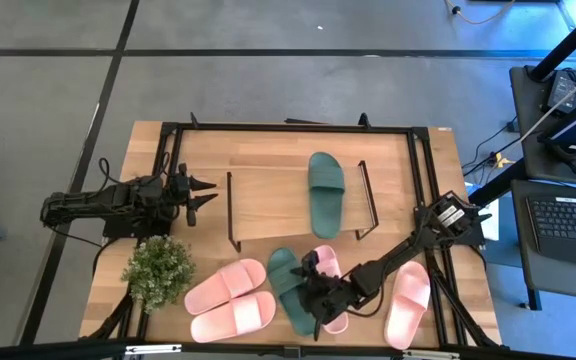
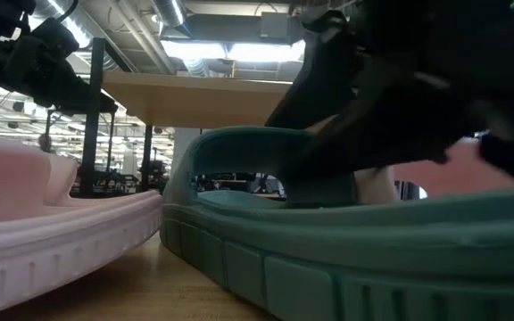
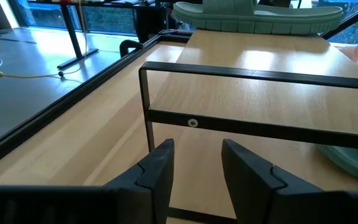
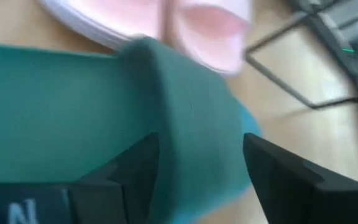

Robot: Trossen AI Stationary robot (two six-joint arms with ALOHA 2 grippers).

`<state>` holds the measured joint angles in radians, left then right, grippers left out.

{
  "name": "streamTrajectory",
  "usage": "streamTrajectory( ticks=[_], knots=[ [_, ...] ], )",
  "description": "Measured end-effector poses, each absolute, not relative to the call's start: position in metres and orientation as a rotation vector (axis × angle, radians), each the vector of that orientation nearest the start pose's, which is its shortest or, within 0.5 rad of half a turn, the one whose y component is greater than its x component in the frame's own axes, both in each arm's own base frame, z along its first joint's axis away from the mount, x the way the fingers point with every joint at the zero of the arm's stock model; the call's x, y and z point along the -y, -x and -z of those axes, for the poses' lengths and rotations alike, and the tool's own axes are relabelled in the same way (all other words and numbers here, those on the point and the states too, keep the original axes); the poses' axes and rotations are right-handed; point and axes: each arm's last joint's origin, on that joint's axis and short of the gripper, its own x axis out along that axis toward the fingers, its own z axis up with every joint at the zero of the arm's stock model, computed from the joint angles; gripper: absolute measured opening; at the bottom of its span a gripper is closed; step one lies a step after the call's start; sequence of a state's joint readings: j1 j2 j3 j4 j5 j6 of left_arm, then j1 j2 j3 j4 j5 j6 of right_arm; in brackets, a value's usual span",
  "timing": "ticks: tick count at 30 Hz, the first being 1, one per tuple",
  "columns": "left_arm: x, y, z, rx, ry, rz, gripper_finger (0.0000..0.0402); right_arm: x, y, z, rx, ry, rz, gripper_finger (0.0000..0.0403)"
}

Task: Pick and place slides into the shelf
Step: Put the green slide on the shelf

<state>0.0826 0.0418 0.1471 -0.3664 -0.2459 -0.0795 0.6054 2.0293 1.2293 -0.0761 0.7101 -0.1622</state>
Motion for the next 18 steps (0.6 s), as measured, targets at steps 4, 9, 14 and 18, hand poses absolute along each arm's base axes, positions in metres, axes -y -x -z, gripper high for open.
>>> streamTrajectory(
  ticks=[4,9,14,18],
  knots=[
    [-0.0141,-0.0853,-0.1752,-0.248,0.057,-0.337,0.0127,-0.2136,-0.3474,-0.1371,-0.709,0.7,0.068,0.0192],
    [-0.0142,-0.0852,-0.1752,-0.248,0.057,-0.337,0.0127,-0.2137,-0.3468,-0.1361,-0.721,0.696,0.044,0.0117],
    [-0.0142,-0.0853,-0.1752,-0.248,0.057,-0.337,0.0127,-0.2139,-0.3464,-0.1359,-0.724,0.697,0.043,0.0023],
    [-0.0141,-0.0853,-0.1752,-0.248,0.057,-0.337,0.0127,-0.2162,-0.3451,-0.1367,-0.726,0.671,0.052,0.0017]
  ],
)
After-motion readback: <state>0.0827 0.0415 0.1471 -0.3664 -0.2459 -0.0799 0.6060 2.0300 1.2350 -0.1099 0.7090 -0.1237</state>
